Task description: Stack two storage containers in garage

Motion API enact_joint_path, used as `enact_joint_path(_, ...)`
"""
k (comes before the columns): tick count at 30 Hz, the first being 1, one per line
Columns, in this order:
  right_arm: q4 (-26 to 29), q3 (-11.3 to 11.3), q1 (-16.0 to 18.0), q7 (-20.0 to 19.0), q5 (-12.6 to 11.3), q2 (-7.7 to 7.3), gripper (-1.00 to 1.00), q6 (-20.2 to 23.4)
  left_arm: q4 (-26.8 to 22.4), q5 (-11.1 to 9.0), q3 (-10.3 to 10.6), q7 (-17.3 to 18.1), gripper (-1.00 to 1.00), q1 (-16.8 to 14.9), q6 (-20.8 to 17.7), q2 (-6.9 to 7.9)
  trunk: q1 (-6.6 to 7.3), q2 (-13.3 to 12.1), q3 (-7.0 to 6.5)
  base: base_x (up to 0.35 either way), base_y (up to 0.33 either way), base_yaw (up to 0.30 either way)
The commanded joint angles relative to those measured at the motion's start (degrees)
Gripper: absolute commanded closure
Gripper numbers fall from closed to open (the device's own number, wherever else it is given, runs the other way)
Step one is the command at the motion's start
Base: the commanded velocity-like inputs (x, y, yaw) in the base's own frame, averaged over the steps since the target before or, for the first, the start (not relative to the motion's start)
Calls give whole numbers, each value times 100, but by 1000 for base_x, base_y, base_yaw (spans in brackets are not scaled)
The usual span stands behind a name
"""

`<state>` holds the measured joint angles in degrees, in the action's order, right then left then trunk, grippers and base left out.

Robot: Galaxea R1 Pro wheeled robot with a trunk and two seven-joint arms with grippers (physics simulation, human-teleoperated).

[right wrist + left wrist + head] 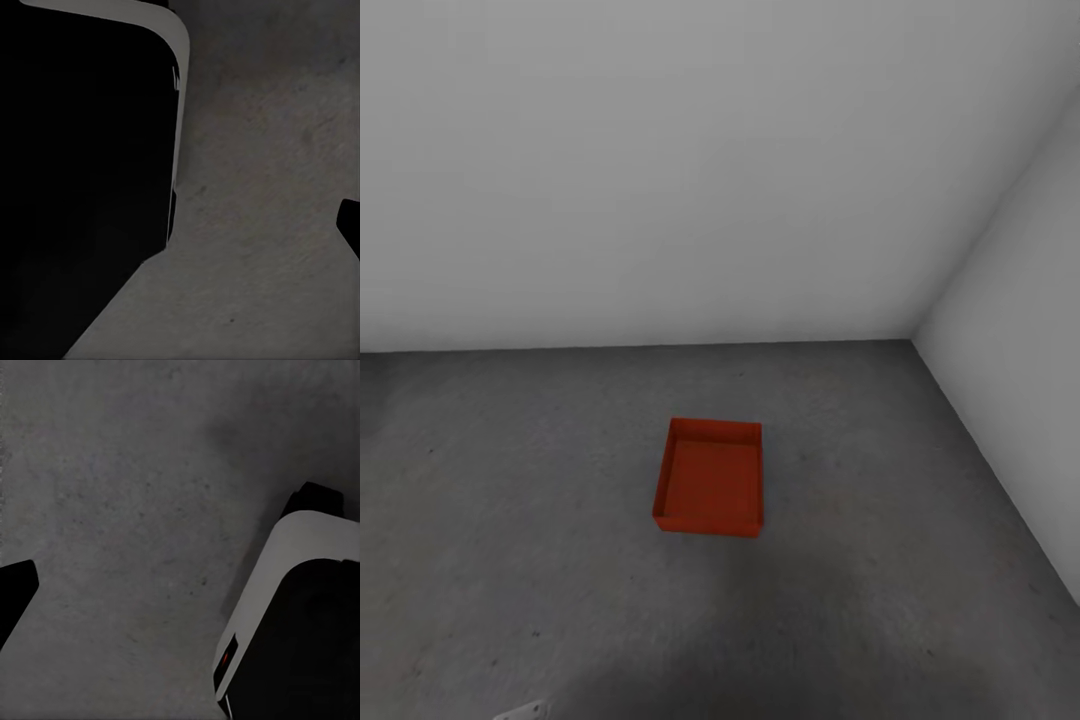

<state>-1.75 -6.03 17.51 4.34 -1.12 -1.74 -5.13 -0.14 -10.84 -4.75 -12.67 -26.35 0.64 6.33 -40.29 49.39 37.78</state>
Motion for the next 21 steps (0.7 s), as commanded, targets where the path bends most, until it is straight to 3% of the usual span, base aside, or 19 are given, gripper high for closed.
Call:
enact_joint_path(1, -19, -45, 7, 15, -11, 1, -100, -31, -1, -5, -43, -7, -100, -2, 7, -1, 22, -38, -15, 0, 0, 0)
enact_joint_path(21, -19, -45, 7, 89, -15, -31, -100, -53, 5, -5, -41, -7, -100, -2, 7, -2, 461, -840, -374, 0, 0, 0)
